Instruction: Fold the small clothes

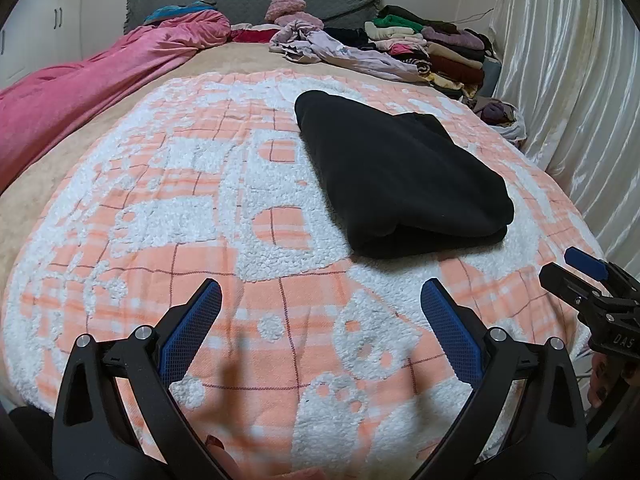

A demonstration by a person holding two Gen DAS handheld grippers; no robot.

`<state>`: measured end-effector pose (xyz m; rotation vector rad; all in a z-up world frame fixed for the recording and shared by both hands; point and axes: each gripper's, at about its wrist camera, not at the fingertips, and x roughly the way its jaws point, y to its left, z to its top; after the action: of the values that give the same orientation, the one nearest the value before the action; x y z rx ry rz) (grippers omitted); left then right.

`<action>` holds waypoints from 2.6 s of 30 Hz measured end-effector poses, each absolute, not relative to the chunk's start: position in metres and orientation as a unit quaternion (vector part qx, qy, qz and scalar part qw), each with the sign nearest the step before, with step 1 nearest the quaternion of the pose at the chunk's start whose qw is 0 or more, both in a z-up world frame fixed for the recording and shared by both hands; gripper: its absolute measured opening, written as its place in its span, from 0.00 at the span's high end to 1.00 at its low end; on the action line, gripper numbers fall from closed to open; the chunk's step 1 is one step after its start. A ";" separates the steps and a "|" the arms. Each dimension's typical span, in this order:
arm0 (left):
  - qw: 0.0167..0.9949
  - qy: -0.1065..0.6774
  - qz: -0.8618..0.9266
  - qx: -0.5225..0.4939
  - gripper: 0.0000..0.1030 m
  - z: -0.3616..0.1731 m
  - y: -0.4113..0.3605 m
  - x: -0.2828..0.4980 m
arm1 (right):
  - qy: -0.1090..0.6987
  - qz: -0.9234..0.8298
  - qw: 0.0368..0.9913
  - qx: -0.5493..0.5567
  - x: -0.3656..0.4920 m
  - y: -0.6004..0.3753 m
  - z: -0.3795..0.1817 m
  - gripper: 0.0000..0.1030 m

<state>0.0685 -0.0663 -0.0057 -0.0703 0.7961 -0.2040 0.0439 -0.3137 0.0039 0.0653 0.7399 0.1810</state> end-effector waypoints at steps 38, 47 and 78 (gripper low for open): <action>0.916 0.388 -0.096 -0.034 0.09 -0.005 -0.066 0.068 | 0.360 0.085 0.928 0.028 0.039 -0.317 0.009 0.05; 0.916 0.387 -0.094 -0.034 0.09 -0.005 -0.066 0.068 | 0.362 0.083 0.928 0.027 0.038 -0.319 0.011 0.05; 0.912 0.399 -0.077 -0.045 0.09 -0.008 -0.046 0.072 | 0.367 0.002 0.930 0.037 0.035 -0.346 0.007 0.05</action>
<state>0.0724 -0.0458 -0.0080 -0.0919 0.8227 -0.1586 0.0353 -0.3463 0.0070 0.0759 0.7511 0.0051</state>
